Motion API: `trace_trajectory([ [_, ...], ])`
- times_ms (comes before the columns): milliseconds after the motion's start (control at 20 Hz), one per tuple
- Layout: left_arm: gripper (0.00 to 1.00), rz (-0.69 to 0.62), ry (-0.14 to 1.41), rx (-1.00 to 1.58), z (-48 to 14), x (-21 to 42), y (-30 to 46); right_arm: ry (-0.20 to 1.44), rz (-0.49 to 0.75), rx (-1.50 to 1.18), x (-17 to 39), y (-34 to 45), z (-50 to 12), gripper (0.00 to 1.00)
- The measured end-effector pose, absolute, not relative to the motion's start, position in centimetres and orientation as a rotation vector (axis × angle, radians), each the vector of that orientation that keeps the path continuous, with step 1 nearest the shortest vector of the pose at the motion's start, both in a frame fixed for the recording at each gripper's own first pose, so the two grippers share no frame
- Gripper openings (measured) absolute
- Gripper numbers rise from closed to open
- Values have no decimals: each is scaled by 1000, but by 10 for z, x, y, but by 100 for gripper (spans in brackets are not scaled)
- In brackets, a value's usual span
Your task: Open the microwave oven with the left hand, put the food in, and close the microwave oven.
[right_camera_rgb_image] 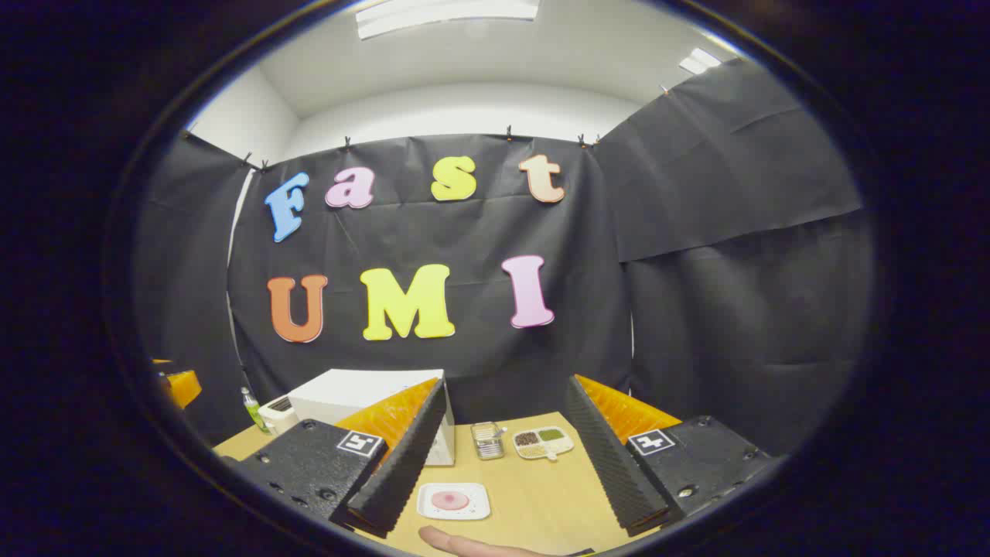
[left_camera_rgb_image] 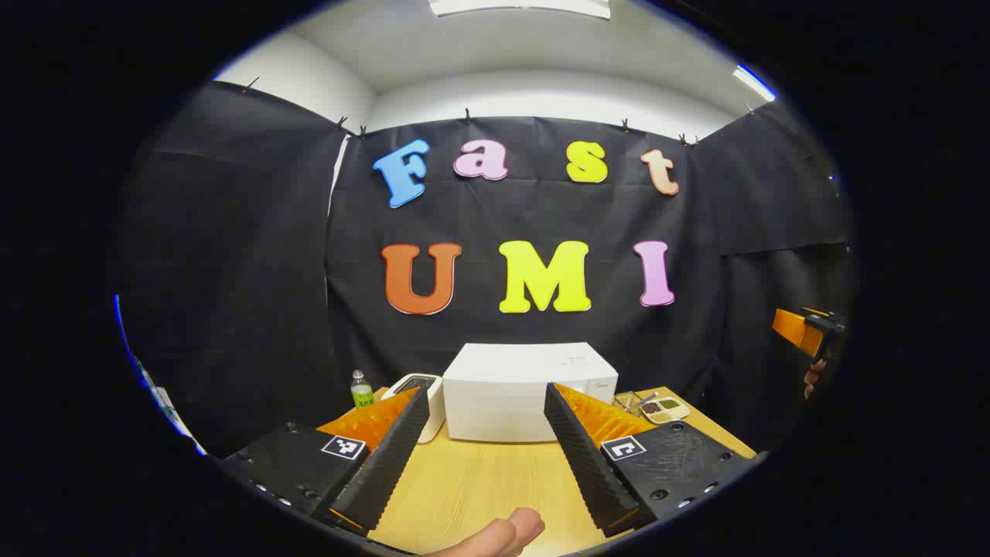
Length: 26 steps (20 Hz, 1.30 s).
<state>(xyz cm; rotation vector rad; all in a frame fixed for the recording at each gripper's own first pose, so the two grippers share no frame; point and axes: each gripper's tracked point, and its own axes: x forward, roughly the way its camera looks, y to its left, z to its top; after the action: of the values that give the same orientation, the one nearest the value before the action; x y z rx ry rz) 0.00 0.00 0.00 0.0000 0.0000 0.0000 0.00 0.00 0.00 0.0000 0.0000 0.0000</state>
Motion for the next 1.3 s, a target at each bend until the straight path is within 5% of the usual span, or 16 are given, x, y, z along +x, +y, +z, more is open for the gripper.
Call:
trace_trajectory([
  [50, 95, -18, 8, 3, -1, -1, -5, -1, 2, 3, -1, 0, 2, 100],
  [100, 94, -29, 24, 8, -5, -2, -8, -11, 3, 7, -1, -1, 6, 92],
  [200, 94, -20, 31, 12, -1, -2, -7, -27, -7, 7, 0, -6, 13, 91],
  [250, 94, -27, 39, 15, -1, -2, -9, -24, -9, 9, 2, -7, 12, 100],
  [450, 96, -6, 32, 33, -3, 7, -6, 8, 2, -7, 8, -8, 6, 91],
  [500, 96, -4, 26, 32, -4, 9, -5, 13, 3, -14, 10, -9, 6, 100],
  [600, 96, 13, 9, 30, -1, 12, 1, 23, 3, -19, 12, -12, 4, 92],
  [1200, 95, -27, 20, -62, -11, 56, -28, -60, -5, 15, 7, -21, 14, 92],
  [1250, 95, -26, 19, -65, -16, 65, -32, -55, -6, 20, 8, -22, 10, 100],
  [1300, 84, -24, 18, -65, -23, 77, -33, -57, -1, 22, 7, -23, 9, 91],
])
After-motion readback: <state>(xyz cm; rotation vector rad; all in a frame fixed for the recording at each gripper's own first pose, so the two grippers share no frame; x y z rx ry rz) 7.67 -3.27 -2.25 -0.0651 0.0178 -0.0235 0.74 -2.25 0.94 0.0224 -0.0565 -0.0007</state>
